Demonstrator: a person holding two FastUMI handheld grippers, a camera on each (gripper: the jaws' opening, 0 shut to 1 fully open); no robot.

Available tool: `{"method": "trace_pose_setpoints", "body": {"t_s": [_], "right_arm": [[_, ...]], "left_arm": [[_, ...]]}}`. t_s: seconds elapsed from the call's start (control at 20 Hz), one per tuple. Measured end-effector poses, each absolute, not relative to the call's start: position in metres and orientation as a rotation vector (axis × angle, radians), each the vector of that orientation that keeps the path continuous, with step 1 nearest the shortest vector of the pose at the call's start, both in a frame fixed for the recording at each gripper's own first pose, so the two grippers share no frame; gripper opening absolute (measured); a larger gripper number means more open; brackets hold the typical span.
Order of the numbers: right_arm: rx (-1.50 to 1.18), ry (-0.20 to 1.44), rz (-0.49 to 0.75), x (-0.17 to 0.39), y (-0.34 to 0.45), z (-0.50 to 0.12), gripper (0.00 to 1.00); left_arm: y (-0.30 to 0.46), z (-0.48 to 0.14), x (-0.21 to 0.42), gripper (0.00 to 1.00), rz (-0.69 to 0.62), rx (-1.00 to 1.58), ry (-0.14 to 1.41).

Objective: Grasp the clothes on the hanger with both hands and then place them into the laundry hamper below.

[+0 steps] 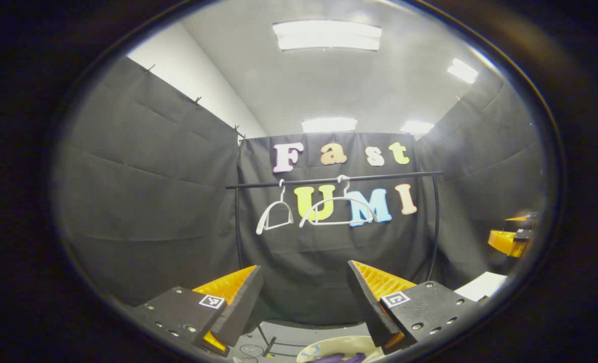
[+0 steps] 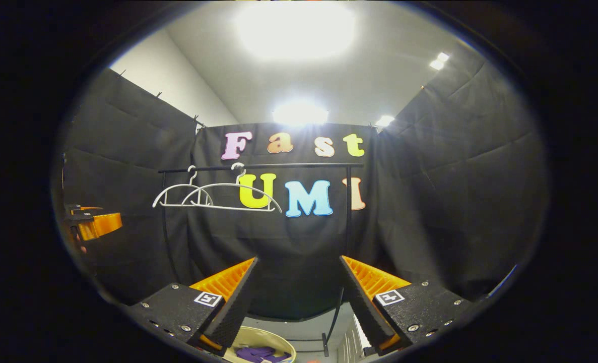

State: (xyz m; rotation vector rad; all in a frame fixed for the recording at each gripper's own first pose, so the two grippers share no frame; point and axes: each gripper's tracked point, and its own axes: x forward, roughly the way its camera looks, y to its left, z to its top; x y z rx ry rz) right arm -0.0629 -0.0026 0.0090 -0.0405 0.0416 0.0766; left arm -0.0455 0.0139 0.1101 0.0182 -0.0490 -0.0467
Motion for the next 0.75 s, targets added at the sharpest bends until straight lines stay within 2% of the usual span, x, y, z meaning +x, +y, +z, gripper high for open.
{"method": "trace_pose_setpoints", "body": {"t_s": [0.75], "right_arm": [[-0.029,0.029,0.054,-0.048,-0.002,0.008,0.95]], "left_arm": [[0.023,0.102,-0.034,1.00,-0.031,0.007,-0.052]]}}
